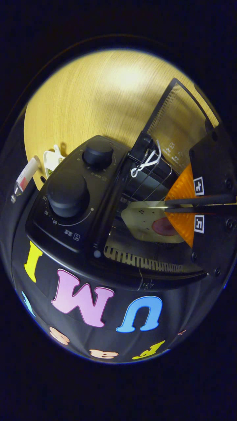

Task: Open the toaster oven, put the food inside, and close the toaster oven door.

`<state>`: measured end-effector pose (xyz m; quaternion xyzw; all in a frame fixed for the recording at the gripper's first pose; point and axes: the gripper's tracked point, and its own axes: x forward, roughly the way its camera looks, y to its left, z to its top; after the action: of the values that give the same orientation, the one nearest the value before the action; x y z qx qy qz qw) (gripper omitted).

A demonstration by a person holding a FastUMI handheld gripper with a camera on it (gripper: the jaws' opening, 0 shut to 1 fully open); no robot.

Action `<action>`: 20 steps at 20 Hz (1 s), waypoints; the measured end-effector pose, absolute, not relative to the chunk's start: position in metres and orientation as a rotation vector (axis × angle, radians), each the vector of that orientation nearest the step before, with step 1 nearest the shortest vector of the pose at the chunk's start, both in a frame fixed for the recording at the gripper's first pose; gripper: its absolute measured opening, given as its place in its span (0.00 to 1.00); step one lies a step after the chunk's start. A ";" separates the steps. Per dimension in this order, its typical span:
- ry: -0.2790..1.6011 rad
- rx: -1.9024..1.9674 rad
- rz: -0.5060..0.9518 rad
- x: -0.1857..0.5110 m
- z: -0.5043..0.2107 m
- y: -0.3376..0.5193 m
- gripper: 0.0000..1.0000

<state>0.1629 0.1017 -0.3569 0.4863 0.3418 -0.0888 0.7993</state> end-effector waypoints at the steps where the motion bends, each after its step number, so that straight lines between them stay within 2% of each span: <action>1: 0.718 1.036 -0.180 0.167 -0.352 0.102 0.09; 4: 0.716 1.014 -0.148 0.162 -0.348 0.105 0.15; 5: 0.722 1.015 -0.136 0.156 -0.348 0.107 0.25; 6: 0.723 1.005 -0.131 0.153 -0.345 0.105 0.47; 7: 0.715 1.006 -0.114 0.151 -0.339 0.108 0.50; 10: 0.709 0.962 -0.081 0.134 -0.325 0.110 0.97; 20: 0.792 0.604 0.053 0.060 -0.296 0.101 0.99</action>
<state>0.0605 0.1013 -0.2959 0.2898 0.3798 0.0253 0.8781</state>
